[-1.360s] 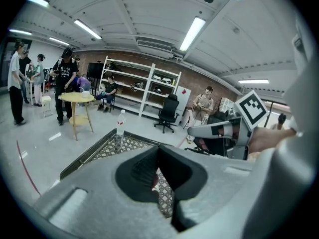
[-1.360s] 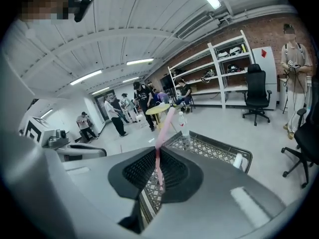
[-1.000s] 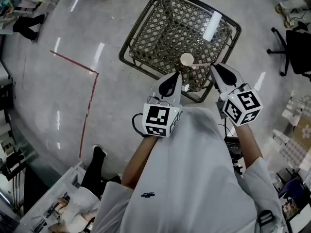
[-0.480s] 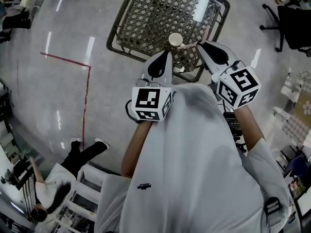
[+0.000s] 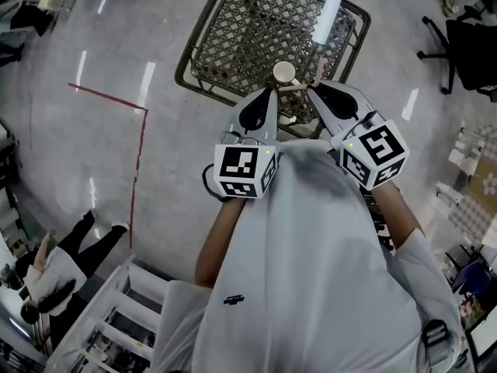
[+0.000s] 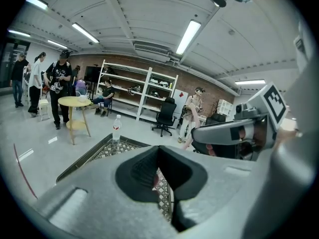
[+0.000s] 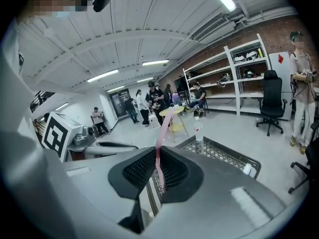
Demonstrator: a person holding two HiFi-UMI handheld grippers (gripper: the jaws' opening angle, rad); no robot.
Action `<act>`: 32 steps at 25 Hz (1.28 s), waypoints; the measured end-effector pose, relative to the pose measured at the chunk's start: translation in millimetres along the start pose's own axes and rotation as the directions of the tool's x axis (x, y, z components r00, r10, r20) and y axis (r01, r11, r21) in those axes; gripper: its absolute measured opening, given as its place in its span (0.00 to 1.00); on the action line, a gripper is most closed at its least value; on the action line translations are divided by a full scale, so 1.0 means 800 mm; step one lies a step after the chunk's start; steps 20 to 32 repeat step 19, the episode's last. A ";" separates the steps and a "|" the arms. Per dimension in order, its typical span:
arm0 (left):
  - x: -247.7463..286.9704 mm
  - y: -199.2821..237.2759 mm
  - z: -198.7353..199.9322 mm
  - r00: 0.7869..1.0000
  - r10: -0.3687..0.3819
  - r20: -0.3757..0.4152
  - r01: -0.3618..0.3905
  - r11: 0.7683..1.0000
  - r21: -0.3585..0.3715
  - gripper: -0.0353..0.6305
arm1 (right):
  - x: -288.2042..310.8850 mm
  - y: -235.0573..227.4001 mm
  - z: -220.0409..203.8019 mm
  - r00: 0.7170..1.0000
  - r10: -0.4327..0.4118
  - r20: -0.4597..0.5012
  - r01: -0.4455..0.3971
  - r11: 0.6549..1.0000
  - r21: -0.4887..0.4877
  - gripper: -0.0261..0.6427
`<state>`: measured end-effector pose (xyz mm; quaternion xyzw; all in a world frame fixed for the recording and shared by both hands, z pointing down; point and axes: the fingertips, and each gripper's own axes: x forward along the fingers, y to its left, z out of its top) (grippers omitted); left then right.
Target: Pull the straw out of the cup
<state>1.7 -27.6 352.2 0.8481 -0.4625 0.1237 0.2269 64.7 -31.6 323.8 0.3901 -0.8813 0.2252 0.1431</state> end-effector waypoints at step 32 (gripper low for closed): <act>-0.015 -0.005 -0.021 0.999 0.031 -0.022 -0.031 0.999 -0.009 0.05 | -0.004 0.000 -0.015 0.999 -0.009 -0.037 0.006 0.998 -0.069 0.09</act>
